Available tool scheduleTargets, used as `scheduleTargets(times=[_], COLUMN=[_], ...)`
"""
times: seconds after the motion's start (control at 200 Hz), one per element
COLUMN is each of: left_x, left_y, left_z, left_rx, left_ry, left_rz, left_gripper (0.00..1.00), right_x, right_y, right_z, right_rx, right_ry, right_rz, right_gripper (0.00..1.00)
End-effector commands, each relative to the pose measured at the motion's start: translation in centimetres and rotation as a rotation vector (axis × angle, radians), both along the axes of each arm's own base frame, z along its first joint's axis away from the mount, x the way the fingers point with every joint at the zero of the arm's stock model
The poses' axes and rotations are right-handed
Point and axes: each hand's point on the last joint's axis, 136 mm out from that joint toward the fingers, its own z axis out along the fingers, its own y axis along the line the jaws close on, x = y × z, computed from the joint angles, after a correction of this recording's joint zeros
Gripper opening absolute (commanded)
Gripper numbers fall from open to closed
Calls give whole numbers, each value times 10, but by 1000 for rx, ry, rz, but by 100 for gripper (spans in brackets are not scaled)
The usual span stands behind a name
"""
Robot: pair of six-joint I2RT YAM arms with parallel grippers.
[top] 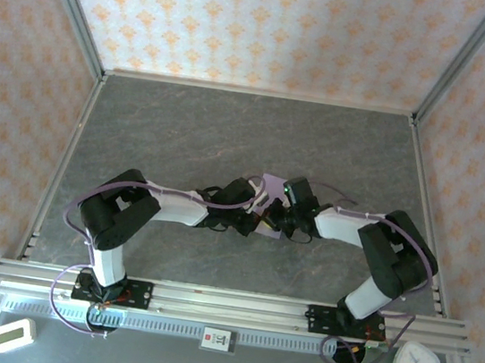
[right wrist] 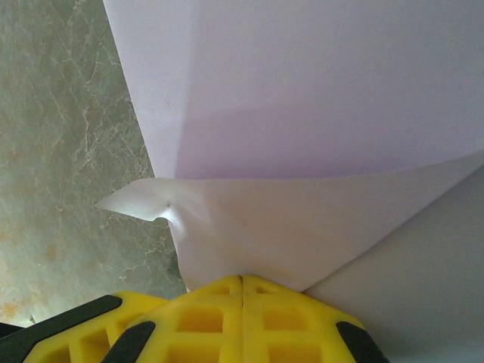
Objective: Fold a paper plane with a square sheet of paper (pick it up from the middle)
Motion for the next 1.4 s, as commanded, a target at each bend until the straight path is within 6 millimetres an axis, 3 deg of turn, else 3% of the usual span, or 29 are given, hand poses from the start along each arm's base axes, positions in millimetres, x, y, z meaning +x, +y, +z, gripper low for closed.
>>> scheduleTargets(times=[0.0, 0.385, 0.596, 0.876, 1.116, 1.256, 1.396], left_x=[-19, -24, -25, -26, -25, -25, -25], left_y=[33, 38, 38, 38, 38, 38, 39], left_z=[-37, -43, -43, -43, -43, -44, -44], left_rx=[132, 138, 136, 122, 121, 122, 125], left_ry=[86, 97, 98, 107, 108, 111, 110], left_rz=[19, 24, 25, 39, 47, 48, 51], left_gripper=[0, 0, 0, 0, 0, 0, 0], right_x=[4, 37, 44, 58, 61, 59, 54], right_y=[-23, -53, -88, -117, -102, -73, -37], right_z=[-13, -12, -25, -7, 26, 43, 41], right_rx=[-90, -157, -209, -211, -114, -65, -21], right_ry=[14, 5, 28, -9, -67, -103, -97], right_rz=[-54, -79, -125, -177, -190, -155, -113], right_gripper=[0, 0, 0, 0, 0, 0, 0])
